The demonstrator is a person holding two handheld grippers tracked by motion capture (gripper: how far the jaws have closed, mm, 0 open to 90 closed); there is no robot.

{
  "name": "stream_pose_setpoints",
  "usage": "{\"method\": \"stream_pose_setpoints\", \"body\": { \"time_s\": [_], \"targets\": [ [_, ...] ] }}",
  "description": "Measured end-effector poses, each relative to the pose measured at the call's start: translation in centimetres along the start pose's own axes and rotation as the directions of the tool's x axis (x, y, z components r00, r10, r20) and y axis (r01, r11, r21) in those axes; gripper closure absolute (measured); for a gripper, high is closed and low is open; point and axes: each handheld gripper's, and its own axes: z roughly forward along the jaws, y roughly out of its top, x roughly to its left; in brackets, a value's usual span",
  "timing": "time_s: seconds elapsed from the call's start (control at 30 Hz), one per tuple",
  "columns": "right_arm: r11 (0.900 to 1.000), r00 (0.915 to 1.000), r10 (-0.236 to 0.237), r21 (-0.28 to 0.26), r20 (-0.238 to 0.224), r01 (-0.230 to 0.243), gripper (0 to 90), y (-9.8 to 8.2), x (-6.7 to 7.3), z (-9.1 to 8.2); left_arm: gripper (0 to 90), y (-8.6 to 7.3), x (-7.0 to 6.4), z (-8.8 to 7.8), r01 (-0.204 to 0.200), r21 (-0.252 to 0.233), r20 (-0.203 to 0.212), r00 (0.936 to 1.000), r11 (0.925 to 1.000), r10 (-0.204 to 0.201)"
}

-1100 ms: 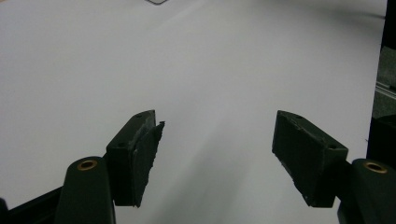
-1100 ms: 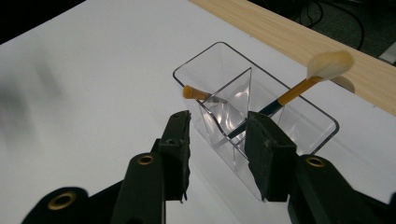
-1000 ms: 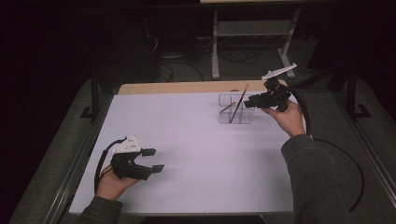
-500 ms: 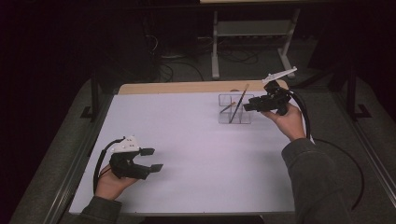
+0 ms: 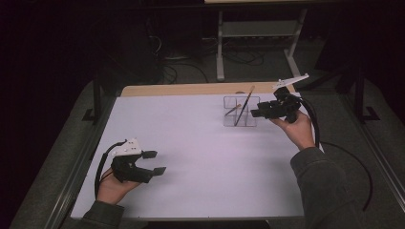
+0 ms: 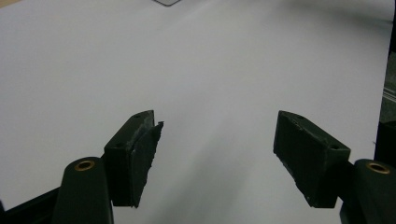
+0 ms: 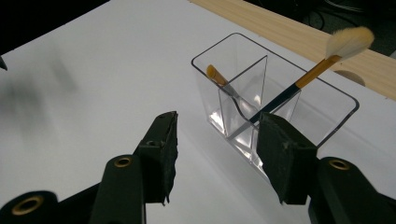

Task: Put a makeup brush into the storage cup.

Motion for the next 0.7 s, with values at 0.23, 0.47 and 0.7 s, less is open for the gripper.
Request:
{"method": "stream_pose_setpoints", "body": {
  "time_s": [0.23,0.47,0.7],
  "targets": [
    [1.000,1.0000,-0.003,-0.010,0.002,0.003,42.7,-0.5,0.3,0.0,28.9,-0.1,0.1,0.0,0.005,-0.003,-0.005,1.0000,1.0000,-0.005],
    [1.000,0.9999,-0.010,-0.020,0.004,0.010,39.7,-1.3,0.7,-0.1,28.7,-0.2,0.2,-0.1,0.007,-0.003,-0.010,0.9999,1.0000,-0.007],
    [0.999,0.9999,-0.007,-0.035,0.012,0.007,36.0,-2.0,1.0,-0.5,28.3,-0.2,0.3,-0.2,0.009,-0.006,-0.016,0.9998,0.9999,-0.009]
  ]
}}
